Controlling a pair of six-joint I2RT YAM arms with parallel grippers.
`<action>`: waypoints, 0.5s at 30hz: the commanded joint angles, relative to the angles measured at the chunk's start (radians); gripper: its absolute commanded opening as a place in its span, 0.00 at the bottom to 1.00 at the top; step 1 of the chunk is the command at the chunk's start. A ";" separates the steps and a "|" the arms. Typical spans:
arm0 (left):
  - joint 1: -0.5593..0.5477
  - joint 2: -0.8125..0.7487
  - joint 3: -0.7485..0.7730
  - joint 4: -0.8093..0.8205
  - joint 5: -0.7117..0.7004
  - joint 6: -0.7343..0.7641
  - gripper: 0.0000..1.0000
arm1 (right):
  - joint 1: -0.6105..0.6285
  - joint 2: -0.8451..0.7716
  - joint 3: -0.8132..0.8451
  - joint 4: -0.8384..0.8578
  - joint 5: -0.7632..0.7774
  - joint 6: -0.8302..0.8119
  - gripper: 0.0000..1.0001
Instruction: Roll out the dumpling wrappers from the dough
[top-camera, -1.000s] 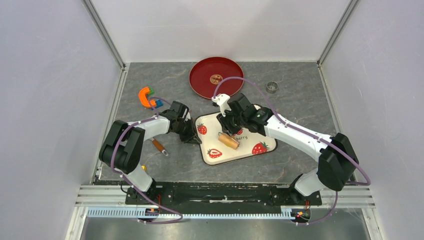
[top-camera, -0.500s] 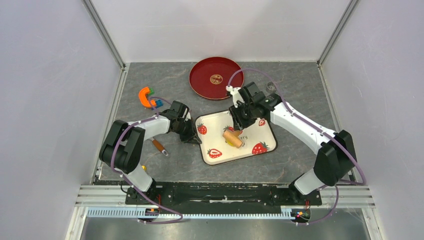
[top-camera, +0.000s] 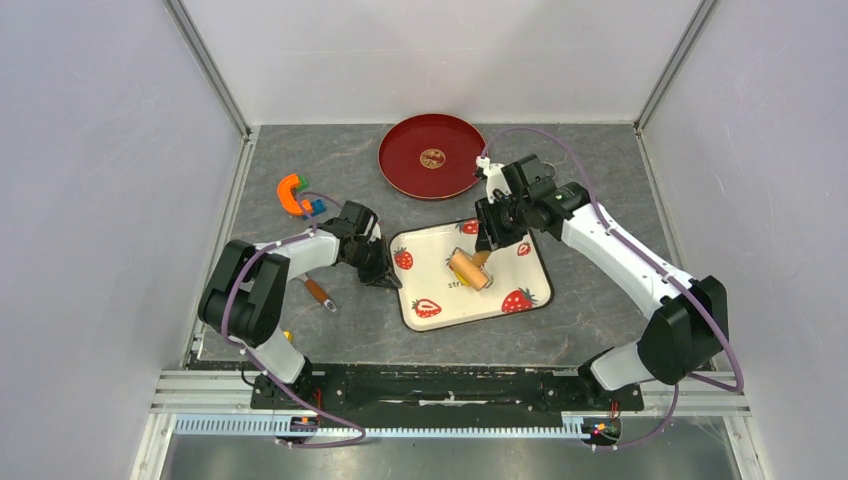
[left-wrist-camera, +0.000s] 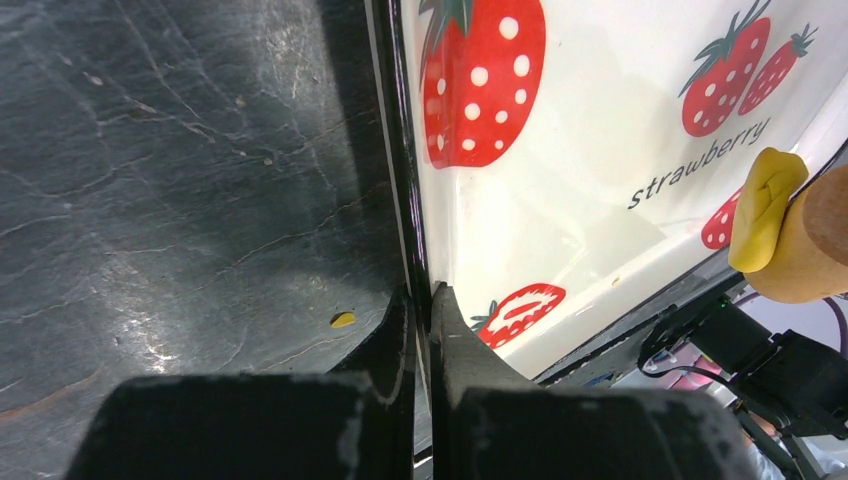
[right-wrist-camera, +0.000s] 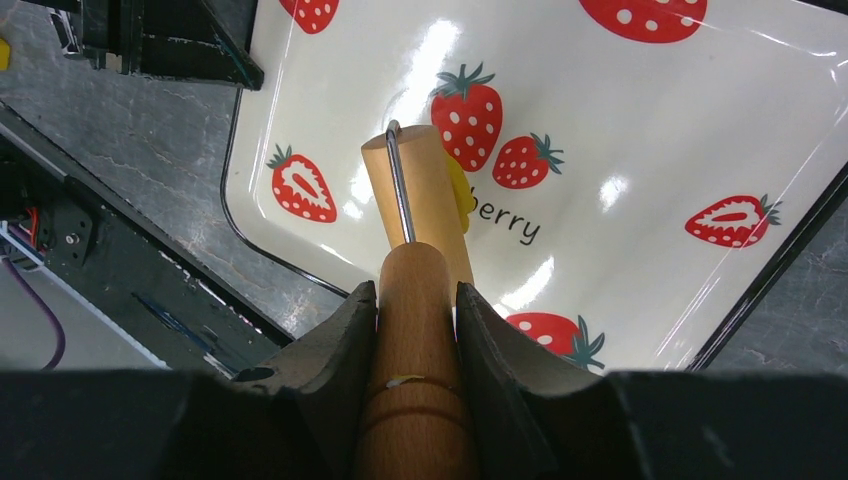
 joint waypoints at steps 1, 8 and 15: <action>0.006 0.007 -0.002 -0.087 -0.097 0.097 0.02 | -0.015 -0.045 -0.022 0.066 -0.031 0.022 0.00; 0.003 -0.041 0.059 -0.165 -0.149 0.173 0.29 | -0.047 -0.065 -0.131 0.165 -0.050 0.054 0.00; -0.063 -0.167 0.170 -0.247 -0.240 0.205 0.48 | -0.098 -0.101 -0.244 0.260 -0.082 0.120 0.00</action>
